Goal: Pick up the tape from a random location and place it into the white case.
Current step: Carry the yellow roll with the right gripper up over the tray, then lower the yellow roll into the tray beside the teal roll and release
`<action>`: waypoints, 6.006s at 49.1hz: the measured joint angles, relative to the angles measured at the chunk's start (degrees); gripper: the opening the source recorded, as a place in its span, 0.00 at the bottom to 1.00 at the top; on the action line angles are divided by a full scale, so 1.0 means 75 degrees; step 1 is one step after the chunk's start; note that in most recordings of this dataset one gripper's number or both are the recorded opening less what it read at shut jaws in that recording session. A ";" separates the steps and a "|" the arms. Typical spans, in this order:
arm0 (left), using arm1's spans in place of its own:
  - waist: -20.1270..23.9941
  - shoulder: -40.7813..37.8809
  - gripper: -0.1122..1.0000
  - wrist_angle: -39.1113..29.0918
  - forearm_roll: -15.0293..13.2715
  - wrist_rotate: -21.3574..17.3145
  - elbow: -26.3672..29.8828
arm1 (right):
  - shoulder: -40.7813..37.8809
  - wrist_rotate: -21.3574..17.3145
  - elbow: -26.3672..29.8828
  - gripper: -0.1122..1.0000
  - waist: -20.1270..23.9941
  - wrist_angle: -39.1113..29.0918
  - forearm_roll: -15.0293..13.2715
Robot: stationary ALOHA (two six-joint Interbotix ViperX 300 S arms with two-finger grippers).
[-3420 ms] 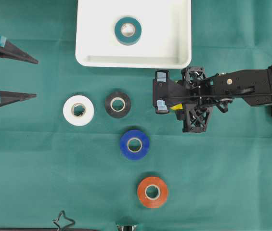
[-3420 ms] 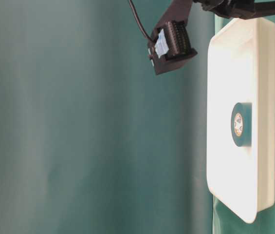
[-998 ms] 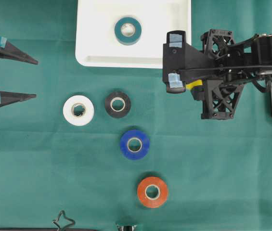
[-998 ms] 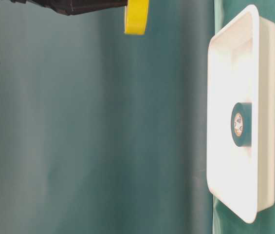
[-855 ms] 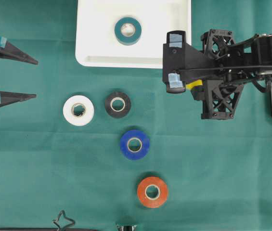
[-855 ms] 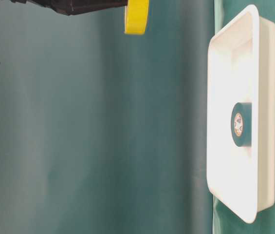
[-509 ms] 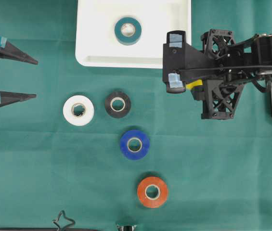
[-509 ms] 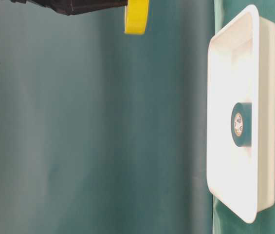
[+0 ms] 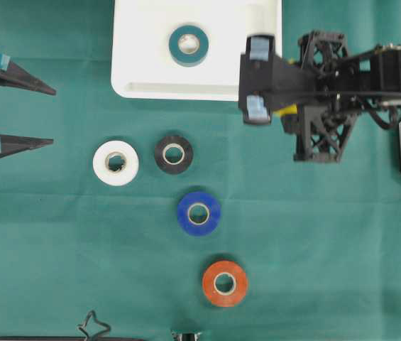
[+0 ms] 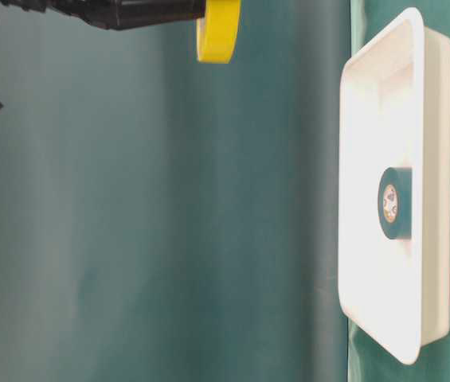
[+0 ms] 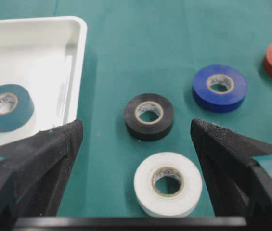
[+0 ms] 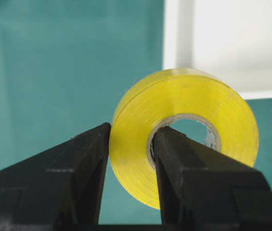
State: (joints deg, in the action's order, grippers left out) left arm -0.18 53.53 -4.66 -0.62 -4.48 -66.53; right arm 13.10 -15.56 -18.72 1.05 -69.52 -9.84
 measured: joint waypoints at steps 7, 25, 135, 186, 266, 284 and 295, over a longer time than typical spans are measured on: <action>0.0000 0.0000 0.96 0.0000 -0.0012 0.0000 0.0000 | 0.0000 0.0059 0.0012 0.37 -0.0410 0.0000 -0.0152; 0.0000 0.0000 0.96 0.0000 0.0000 0.0000 0.0000 | 0.0000 0.0551 -0.0059 0.37 -0.1676 0.0023 -0.0211; 0.0000 0.0000 0.96 0.0000 -0.0012 0.0000 -0.0012 | -0.1816 0.1687 0.1652 0.37 -0.2707 0.0914 -0.0094; 0.0000 0.0000 0.96 0.0000 -0.0012 0.0000 -0.0035 | -0.3305 0.1078 -0.0551 0.37 -0.2801 0.4465 -0.0082; 0.0000 0.0000 0.96 0.0012 -0.0012 0.0000 -0.0047 | -0.1828 0.0902 -0.0023 0.91 -0.2813 0.2836 -0.0305; 0.0000 0.0000 0.96 0.0012 0.0000 0.0000 -0.0047 | -0.0656 0.0891 0.0117 0.91 -0.2824 0.2027 -0.0469; 0.0000 0.0000 0.96 0.0012 0.0000 0.0000 -0.0047 | -0.0668 0.0879 0.0117 0.91 -0.2801 0.2016 -0.0469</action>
State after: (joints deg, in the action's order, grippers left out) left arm -0.18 53.53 -4.57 -0.62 -4.48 -66.88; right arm 8.09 -8.96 -17.84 -19.95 -54.40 -13.36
